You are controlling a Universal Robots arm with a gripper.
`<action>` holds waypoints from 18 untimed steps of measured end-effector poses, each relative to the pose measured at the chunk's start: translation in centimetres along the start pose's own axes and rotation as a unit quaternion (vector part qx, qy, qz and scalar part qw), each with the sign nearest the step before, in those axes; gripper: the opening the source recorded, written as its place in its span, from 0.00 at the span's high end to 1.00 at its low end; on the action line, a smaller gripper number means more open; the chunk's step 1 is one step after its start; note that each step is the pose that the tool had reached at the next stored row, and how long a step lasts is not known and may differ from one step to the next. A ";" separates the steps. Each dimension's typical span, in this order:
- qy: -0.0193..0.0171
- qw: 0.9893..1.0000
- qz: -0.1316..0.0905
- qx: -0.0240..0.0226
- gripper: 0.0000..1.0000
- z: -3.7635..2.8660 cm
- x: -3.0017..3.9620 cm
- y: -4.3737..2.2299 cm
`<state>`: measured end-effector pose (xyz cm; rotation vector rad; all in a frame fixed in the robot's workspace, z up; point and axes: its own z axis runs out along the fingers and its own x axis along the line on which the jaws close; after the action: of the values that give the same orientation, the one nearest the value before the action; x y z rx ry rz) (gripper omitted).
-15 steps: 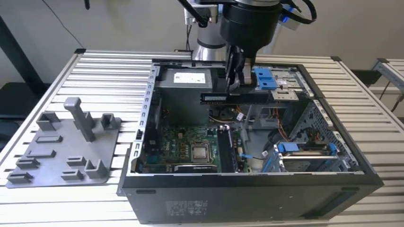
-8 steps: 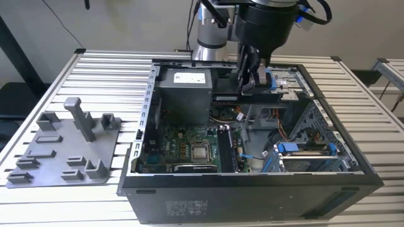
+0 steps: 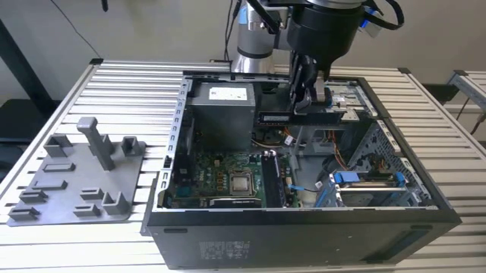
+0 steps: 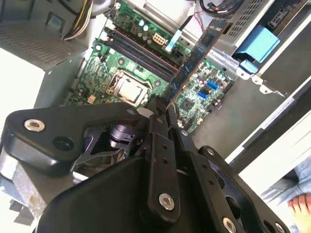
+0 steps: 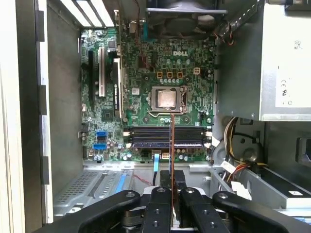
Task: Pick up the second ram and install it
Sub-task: 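Pick up the second ram and move it above second insertion slot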
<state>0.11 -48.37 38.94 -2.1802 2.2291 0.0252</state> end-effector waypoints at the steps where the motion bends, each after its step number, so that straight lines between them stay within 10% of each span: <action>1: 0.000 1.000 0.008 0.000 0.86 0.02 0.00 -0.01; 11: 0.000 0.999 0.032 0.001 0.86 0.07 -0.24 0.01; 18: 0.000 0.999 0.032 0.001 0.86 0.27 -2.86 0.06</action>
<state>0.11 -45.50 38.75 -2.1076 2.2973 0.0240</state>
